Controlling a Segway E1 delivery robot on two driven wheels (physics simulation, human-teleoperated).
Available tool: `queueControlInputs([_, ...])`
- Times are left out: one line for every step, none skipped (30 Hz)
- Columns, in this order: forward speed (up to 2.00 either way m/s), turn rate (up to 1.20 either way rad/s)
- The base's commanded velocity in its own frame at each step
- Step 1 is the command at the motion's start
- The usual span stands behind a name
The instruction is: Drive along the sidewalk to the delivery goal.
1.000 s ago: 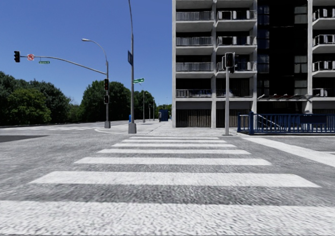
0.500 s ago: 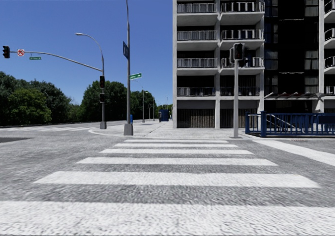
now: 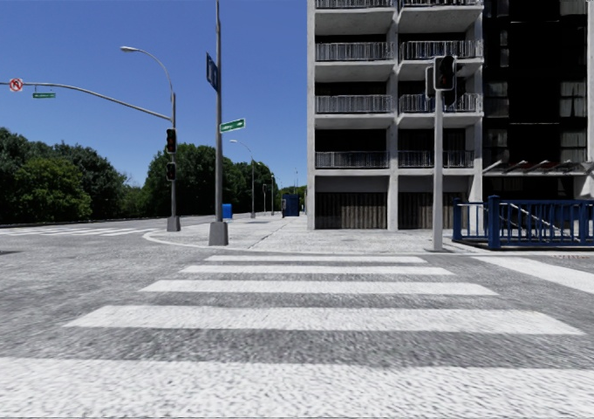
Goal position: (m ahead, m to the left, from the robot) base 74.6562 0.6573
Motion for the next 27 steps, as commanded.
queueControlInputs([2.0,0.0])
queueControlInputs([2.0,0.0])
queueControlInputs([2.0,0.0])
queueControlInputs([2.0,0.0])
queueControlInputs([2.0,0.0])
queueControlInputs([2.0,0.0])
queueControlInputs([2.0,0.0])
queueControlInputs([2.0,0.0])
queueControlInputs([2.0,0.0])
queueControlInputs([2.0,0.0])
queueControlInputs([2.0,0.0])
queueControlInputs([2.0,0.0])
queueControlInputs([2.0,0.0])
queueControlInputs([2.0,0.0])
queueControlInputs([2.0,0.0])
queueControlInputs([2.0,0.0])
queueControlInputs([2.0,0.0])
queueControlInputs([2.0,0.0])
queueControlInputs([2.0,0.0])
queueControlInputs([2.0,0.0])
queueControlInputs([2.0,0.0])
queueControlInputs([2.0,0.0])
queueControlInputs([2.0,0.0])
queueControlInputs([2.0,0.0])
queueControlInputs([2.0,0.0])
queueControlInputs([2.0,0.0])
queueControlInputs([2.0,0.0])
